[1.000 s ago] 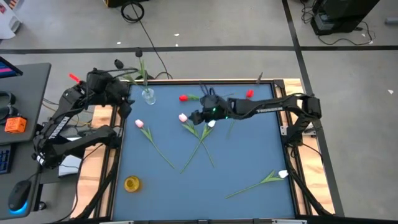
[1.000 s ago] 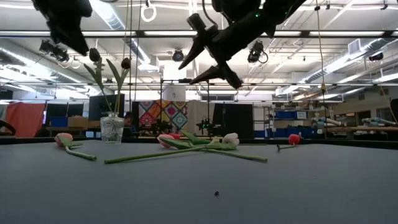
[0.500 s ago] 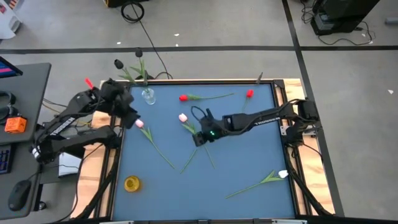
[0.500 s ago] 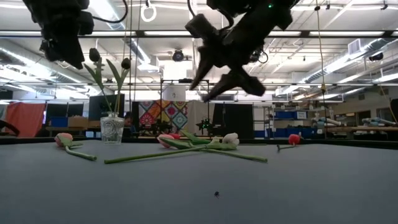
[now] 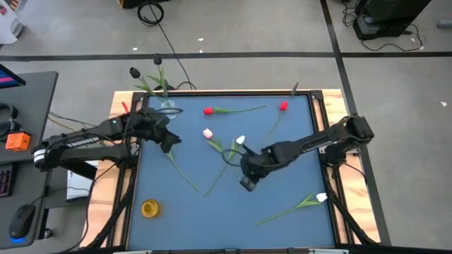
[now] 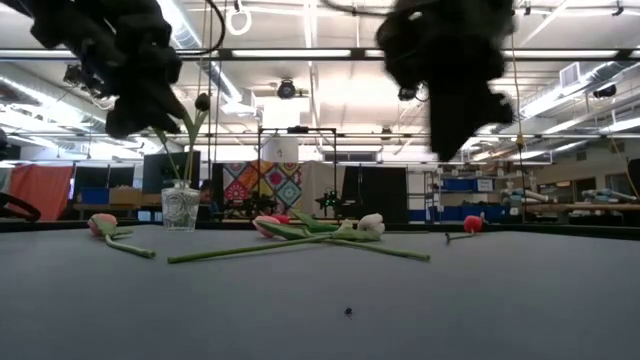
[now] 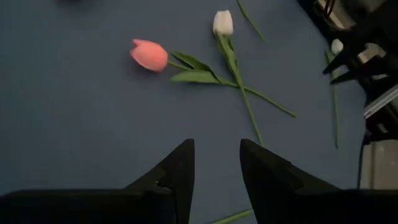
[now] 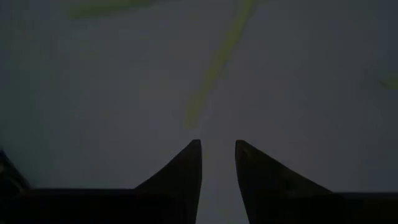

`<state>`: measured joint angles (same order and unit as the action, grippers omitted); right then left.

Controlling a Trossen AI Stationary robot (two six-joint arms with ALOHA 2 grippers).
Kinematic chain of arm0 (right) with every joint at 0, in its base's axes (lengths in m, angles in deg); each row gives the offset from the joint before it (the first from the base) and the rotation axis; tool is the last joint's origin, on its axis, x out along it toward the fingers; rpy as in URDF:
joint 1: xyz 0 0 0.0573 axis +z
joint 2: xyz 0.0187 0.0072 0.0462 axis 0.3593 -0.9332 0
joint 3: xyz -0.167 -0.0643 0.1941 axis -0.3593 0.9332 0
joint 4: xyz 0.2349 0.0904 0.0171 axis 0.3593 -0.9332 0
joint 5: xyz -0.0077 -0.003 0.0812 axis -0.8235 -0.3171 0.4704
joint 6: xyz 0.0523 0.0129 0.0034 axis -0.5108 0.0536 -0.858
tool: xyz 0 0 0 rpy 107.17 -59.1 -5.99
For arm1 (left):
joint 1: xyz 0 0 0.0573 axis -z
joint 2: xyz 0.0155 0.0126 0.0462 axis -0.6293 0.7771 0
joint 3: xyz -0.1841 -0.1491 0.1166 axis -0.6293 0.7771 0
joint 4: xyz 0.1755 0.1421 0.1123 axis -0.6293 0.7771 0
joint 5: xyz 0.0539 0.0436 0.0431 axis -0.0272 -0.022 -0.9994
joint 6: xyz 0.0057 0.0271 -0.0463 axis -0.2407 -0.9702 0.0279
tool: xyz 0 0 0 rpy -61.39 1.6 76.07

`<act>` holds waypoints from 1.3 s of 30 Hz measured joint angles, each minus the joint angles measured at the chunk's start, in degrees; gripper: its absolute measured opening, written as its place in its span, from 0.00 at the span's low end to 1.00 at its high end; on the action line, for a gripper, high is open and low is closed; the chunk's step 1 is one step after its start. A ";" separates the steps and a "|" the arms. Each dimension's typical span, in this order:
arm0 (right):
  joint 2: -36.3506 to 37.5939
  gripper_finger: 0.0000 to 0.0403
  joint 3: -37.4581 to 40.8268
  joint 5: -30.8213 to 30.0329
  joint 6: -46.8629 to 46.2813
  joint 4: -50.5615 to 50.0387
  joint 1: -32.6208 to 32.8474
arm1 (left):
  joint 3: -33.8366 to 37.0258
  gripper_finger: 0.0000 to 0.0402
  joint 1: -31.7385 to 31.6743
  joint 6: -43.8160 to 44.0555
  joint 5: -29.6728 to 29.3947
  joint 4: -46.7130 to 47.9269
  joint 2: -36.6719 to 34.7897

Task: Sort flowers into vase by color
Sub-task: Put the right red tulip into the yellow vase

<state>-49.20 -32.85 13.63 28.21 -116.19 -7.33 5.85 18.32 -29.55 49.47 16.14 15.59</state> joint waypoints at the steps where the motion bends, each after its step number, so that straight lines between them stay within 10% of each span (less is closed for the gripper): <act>1: 0.90 0.26 0.00 -0.75 0.43 -2.56 1.00 | 0.90 0.33 0.87 1.79 -0.37 -2.68 0.68; 20: 6.65 0.19 0.00 -1.44 14.60 -24.68 16.55 | 3.69 0.33 21.78 19.93 -14.11 -24.94 15.08; 39: 6.69 0.19 6.23 -9.27 -18.08 -18.36 39.89 | 3.69 0.23 38.30 33.89 -26.52 -42.78 26.81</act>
<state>-42.50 -26.62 4.36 10.13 -134.56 32.56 9.54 56.63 4.35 22.95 -26.64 42.40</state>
